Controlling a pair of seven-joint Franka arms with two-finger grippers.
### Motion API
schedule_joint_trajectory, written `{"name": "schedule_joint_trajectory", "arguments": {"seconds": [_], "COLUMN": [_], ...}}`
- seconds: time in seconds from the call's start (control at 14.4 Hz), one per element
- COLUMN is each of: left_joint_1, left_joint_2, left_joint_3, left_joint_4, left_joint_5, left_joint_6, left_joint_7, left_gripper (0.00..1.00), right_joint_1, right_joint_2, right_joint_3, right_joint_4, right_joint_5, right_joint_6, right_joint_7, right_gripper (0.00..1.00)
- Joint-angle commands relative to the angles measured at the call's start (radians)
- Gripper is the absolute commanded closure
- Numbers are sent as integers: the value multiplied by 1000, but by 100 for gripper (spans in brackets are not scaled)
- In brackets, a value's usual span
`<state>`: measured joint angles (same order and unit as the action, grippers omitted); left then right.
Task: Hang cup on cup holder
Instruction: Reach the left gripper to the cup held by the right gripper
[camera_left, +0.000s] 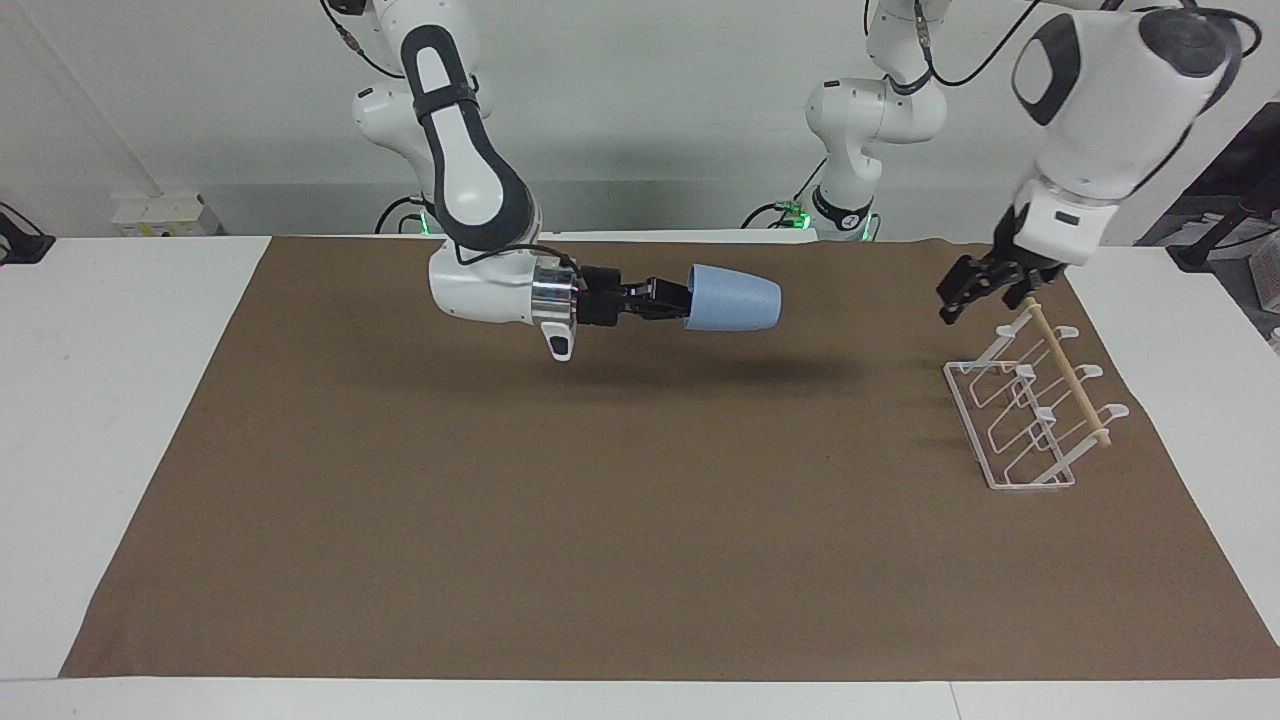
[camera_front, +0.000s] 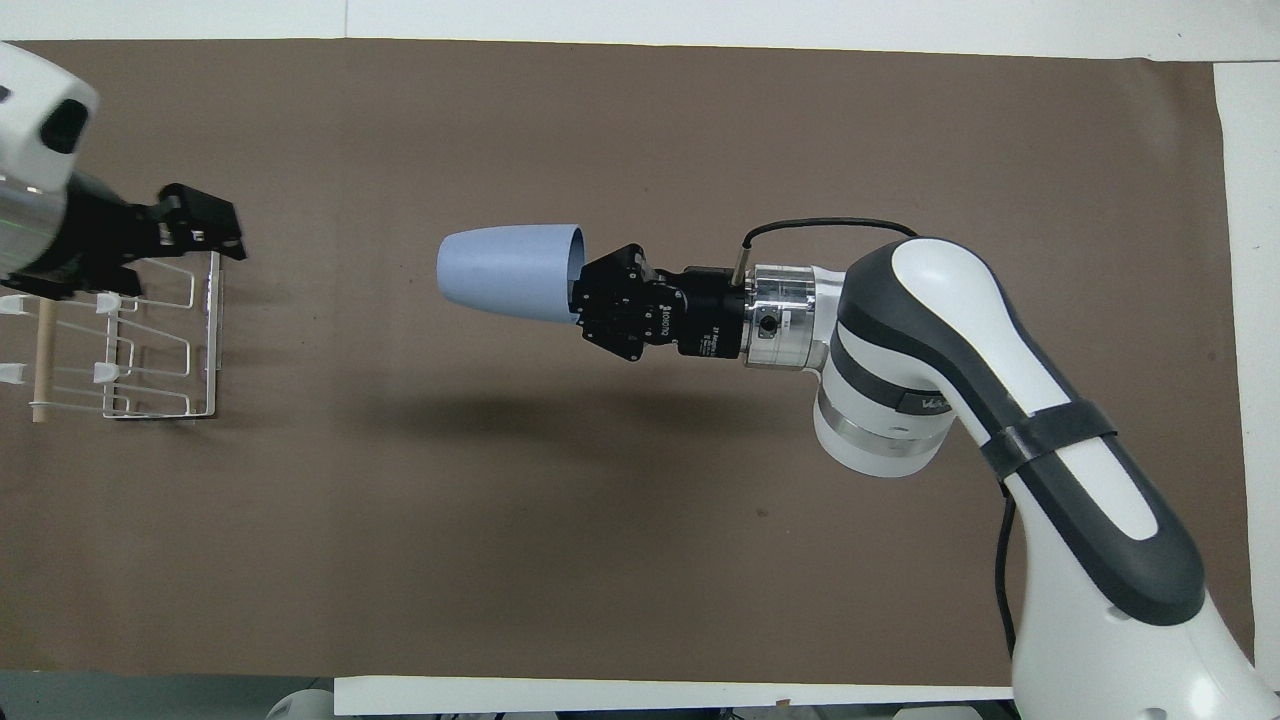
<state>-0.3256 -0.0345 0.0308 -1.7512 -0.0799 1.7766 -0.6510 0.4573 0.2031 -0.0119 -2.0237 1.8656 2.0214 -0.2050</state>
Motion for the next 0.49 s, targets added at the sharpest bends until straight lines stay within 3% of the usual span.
{"name": "schedule_joint_trajectory", "arguments": {"seconds": [0.0, 0.21, 0.42], "left_joint_1": [-29, -121, -155], "left_joint_2": [-25, 11, 42], "left_joint_3": [11, 9, 9], "left_joint_4": [-30, -28, -8], "left_joint_5": [-108, -118, -236], "left_joint_6": [101, 240, 264], "left_joint_7": [-329, -716, -886], "left_gripper": [0, 0, 0], "right_joint_1": [0, -2, -2], "right_joint_2": [-2, -2, -2], "right_joint_3": [0, 0, 0], "right_joint_4": [-9, -12, -10], "right_joint_5": [-66, -79, -105], "right_joint_6": [14, 13, 17], "right_joint_7": [-16, -14, -14], "right_gripper": [100, 100, 100]}}
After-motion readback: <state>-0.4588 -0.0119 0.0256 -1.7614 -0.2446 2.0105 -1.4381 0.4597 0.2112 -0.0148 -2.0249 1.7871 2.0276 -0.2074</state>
